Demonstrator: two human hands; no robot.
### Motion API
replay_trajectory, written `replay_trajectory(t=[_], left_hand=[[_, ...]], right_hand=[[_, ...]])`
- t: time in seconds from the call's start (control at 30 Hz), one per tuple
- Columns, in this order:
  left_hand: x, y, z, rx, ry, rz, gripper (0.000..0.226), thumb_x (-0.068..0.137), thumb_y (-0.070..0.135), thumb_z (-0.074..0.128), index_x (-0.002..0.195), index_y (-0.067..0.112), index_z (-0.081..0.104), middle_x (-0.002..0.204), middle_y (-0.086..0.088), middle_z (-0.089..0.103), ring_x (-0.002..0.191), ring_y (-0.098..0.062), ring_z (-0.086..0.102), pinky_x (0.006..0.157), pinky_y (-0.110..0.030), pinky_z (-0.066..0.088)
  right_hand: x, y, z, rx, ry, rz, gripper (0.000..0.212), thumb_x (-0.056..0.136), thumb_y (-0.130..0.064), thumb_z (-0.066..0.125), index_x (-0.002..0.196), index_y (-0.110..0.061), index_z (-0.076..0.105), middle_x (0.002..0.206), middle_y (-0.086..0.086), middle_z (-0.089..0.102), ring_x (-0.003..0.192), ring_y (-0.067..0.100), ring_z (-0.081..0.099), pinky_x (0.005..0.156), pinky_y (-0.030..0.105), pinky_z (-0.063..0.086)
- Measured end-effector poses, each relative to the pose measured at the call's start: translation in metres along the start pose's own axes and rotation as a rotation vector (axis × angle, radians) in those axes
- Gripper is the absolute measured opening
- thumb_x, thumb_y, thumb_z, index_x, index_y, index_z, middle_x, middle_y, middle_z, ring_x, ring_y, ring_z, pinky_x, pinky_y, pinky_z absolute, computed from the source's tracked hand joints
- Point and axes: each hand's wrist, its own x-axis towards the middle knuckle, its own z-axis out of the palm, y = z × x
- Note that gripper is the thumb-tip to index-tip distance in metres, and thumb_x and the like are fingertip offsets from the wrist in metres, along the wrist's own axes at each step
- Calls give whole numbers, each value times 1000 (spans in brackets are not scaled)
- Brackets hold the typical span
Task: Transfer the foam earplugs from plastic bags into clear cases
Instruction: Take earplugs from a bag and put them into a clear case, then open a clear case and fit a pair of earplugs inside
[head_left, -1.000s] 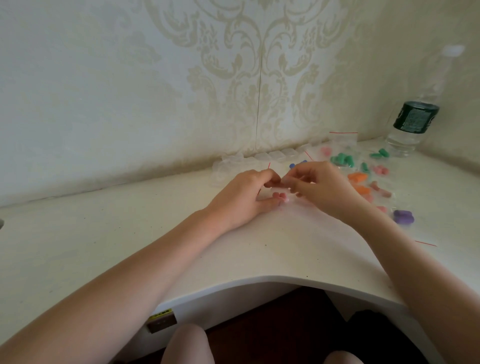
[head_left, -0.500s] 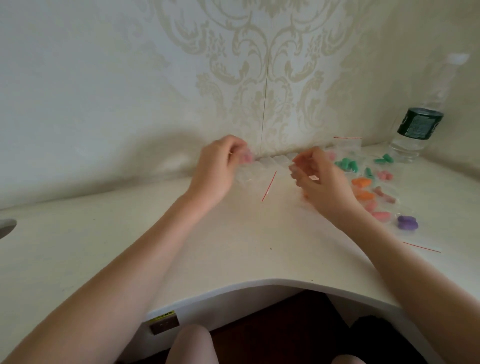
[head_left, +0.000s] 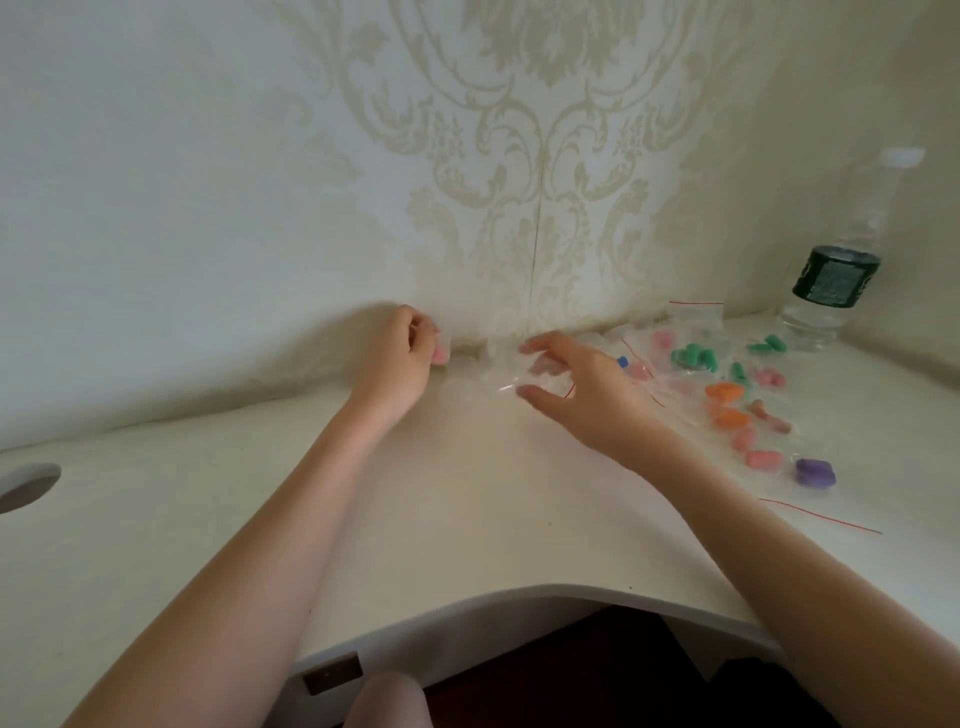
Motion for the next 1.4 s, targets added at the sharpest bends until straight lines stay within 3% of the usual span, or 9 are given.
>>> replay_trajectory(t=[0.13,0.33,0.53,0.83,1.03,1.17,1.23,1.3,1.4], left_hand=[[-2,-15,4,306,-81,-4,27,100,27,35,87,11,51,85,-5,68,86,-29,62,80,-37,47],[-4,-16,4,469,-26,7,32,100,26,34,89,4,55,95,-20,66,92,-37,60,75,-41,45],[-11,-20,14,416,-48,93,32,99,27,38,82,4,53,83,-21,62,82,-37,59,69,-44,47],[-18,-13,18,205,-119,214,16,95,17,54,85,5,56,76,-14,64,70,-28,62,68,-35,46],[-20,-13,17,191,-137,207,11,93,18,57,91,8,58,92,-11,59,75,-25,62,75,-34,48],[-20,-14,17,255,-181,201,17,88,18,64,100,7,61,101,-8,54,81,-24,59,83,-34,46],[-19,-15,16,257,-167,203,16,87,15,65,100,6,62,100,-12,57,85,-27,60,85,-36,47],[-18,-16,15,267,-153,216,13,87,11,64,98,5,62,98,-14,60,89,-28,59,83,-34,46],[-17,-15,14,268,-126,217,10,87,5,60,96,4,64,96,-15,64,90,-29,59,80,-30,43]], right_hand=[[-16,23,-34,179,264,214,30,87,-29,67,105,-18,45,84,-1,60,71,17,60,55,26,42],[-60,78,-96,73,648,470,31,88,-28,67,96,-11,43,83,3,53,63,19,55,38,23,35],[-78,124,-135,-185,794,523,22,88,-23,66,98,-8,53,100,13,59,94,30,52,73,31,34],[-75,161,-131,-310,358,665,48,102,-17,36,148,-5,28,154,24,23,142,37,20,112,39,21],[-72,149,-128,-220,553,646,58,101,-28,39,152,-12,17,157,23,10,146,37,1,117,43,9],[-62,118,-114,-429,569,480,42,96,-19,47,138,-15,45,157,17,20,146,33,8,117,39,10],[-51,93,-103,-350,533,377,31,94,-16,50,124,-17,58,146,13,43,129,26,42,102,25,31],[-41,65,-88,-275,394,266,22,92,-17,53,111,-20,64,121,1,62,94,13,54,75,15,35],[-26,33,-61,-283,176,66,15,90,-23,59,101,-24,69,107,-8,66,99,9,54,82,20,39]])
